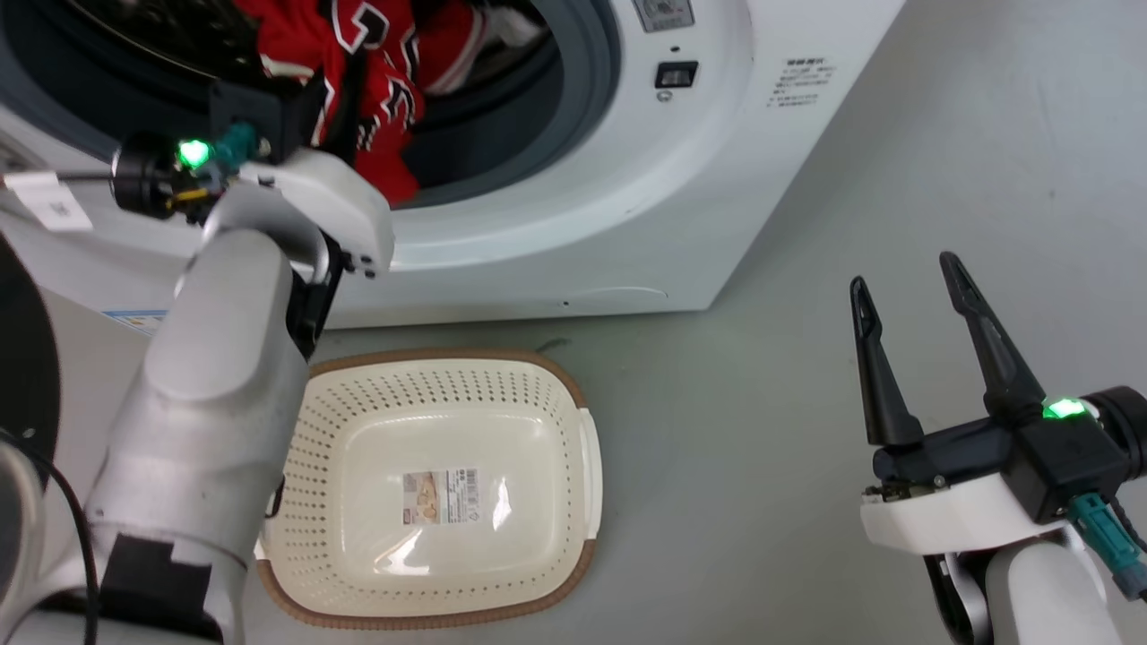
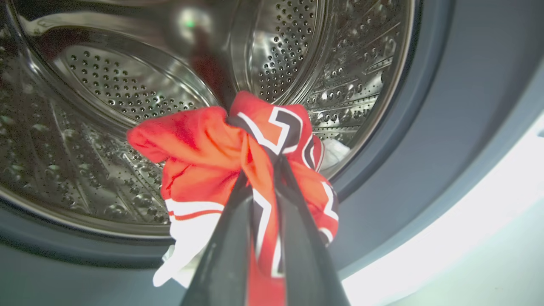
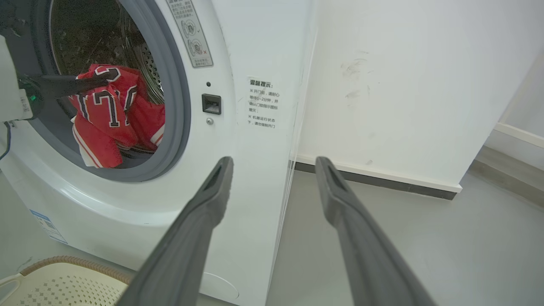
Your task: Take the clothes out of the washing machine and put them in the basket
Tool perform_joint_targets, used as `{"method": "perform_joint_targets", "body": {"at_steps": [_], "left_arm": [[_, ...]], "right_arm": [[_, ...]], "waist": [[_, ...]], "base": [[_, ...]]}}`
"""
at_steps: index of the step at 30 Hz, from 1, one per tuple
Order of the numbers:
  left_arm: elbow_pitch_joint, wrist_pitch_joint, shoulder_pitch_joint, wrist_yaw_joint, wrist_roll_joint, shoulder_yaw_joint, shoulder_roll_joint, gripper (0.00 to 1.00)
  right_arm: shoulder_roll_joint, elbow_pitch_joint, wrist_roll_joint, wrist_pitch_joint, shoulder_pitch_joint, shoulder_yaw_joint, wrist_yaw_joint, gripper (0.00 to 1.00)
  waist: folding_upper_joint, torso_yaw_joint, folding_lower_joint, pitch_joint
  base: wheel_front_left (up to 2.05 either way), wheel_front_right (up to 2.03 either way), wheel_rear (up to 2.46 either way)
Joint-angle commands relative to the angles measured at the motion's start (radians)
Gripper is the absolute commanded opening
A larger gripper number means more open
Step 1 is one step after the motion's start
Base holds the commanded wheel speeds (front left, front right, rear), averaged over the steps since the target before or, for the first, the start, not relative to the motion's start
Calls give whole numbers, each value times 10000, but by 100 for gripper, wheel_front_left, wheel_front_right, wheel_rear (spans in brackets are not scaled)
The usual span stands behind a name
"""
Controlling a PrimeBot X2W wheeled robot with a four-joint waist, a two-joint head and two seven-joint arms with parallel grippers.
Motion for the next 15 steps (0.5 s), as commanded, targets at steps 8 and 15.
{"method": "perform_joint_targets", "body": {"at_steps": [8,15], "left_arm": [[-2256,-65,1999,281,178,166,252,0],[-3829,-55,3086,516,268,209,503,0]], "right_arm": [[6,195,-82,-17,648,17,-7,100],[8,326,-33,-17,1071,45,-7,100]], "waist": [[-1,623,2,-1280],[-1,807,2,-1918]], "base": [[0,0,0],[0,0,0]]}}
